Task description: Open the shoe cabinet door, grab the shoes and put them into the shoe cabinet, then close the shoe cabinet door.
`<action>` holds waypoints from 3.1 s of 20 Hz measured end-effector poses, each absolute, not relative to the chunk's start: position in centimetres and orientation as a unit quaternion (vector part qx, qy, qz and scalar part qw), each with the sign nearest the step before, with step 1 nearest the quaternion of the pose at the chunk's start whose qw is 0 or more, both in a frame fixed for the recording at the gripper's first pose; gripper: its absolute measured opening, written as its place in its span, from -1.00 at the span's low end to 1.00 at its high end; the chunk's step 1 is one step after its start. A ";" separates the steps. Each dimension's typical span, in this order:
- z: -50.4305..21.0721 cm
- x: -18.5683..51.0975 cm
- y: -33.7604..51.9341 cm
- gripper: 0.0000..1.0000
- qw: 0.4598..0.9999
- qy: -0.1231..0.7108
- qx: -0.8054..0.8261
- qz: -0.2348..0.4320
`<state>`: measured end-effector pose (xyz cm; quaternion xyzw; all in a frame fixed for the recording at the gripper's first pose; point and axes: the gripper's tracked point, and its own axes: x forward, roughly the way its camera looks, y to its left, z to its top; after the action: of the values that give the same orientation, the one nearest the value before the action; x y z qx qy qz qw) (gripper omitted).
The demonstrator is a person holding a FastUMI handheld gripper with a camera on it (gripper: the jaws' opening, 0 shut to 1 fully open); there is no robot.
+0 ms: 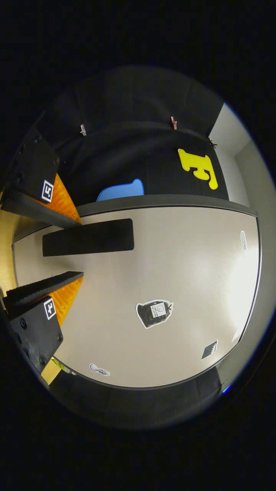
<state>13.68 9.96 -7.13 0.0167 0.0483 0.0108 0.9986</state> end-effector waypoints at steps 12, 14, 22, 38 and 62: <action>-7.2 13.2 10.2 -0.71 0.999 0.054 -0.005 0.006; -7.1 12.4 10.2 -0.71 0.998 0.059 -0.003 0.015; -6.4 4.9 7.9 -0.71 0.997 0.060 -0.003 0.046; -4.5 -8.1 -2.9 -0.72 0.980 0.088 -0.004 0.178; -2.6 -13.7 -20.7 -0.76 0.996 0.079 -0.008 0.051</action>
<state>-13.67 -20.70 -2.55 -0.0084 0.0787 0.0513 0.9955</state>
